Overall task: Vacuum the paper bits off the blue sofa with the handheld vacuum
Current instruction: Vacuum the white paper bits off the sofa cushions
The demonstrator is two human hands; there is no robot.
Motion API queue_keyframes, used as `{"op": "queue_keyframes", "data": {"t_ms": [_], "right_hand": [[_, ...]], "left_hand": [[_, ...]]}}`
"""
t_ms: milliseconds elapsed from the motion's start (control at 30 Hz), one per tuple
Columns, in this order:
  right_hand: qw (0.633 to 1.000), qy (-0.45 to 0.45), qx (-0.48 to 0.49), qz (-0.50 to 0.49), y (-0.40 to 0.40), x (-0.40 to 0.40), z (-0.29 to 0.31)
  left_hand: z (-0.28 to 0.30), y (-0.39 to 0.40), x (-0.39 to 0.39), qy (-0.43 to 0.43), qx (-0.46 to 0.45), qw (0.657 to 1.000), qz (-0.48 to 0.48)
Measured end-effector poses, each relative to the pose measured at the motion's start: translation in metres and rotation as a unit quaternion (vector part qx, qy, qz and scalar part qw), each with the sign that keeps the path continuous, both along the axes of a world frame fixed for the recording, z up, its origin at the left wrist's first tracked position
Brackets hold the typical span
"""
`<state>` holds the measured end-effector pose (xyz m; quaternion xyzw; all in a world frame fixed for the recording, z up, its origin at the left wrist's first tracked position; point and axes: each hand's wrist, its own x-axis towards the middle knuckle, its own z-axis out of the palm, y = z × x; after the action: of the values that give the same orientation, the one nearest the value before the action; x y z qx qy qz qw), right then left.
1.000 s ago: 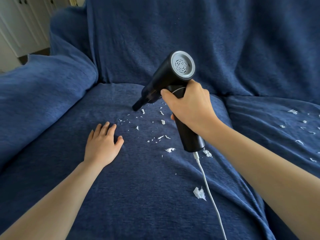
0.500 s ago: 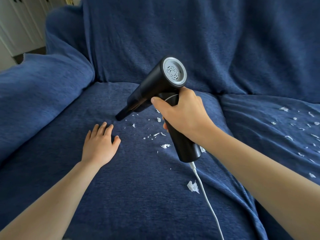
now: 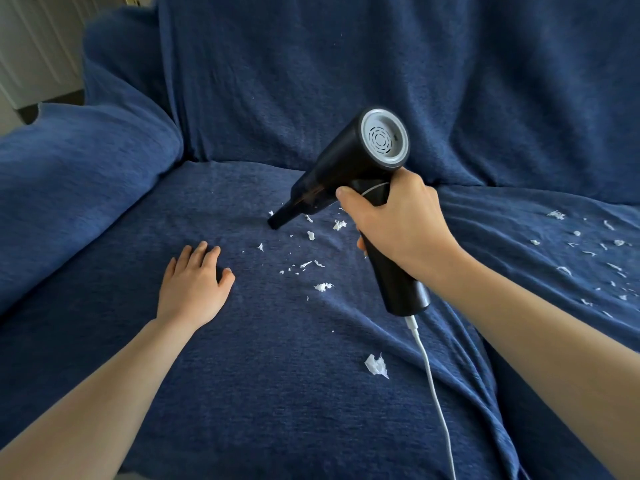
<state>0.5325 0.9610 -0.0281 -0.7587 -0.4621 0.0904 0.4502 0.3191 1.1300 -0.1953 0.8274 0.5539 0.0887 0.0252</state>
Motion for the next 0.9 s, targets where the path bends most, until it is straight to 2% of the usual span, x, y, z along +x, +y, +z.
{"op": "queue_keyframes", "data": {"t_ms": [600, 900], "right_hand": [[0.994, 0.062, -0.025, 0.082, -0.035, -0.019, 0.008], [0.998, 0.027, -0.022, 0.059, -0.038, 0.008, 0.007]], "left_hand": [[0.004, -0.015, 0.004, 0.013, -0.011, 1.0, 0.009], [0.005, -0.015, 0.006, 0.011, -0.011, 1.0, 0.017]]}}
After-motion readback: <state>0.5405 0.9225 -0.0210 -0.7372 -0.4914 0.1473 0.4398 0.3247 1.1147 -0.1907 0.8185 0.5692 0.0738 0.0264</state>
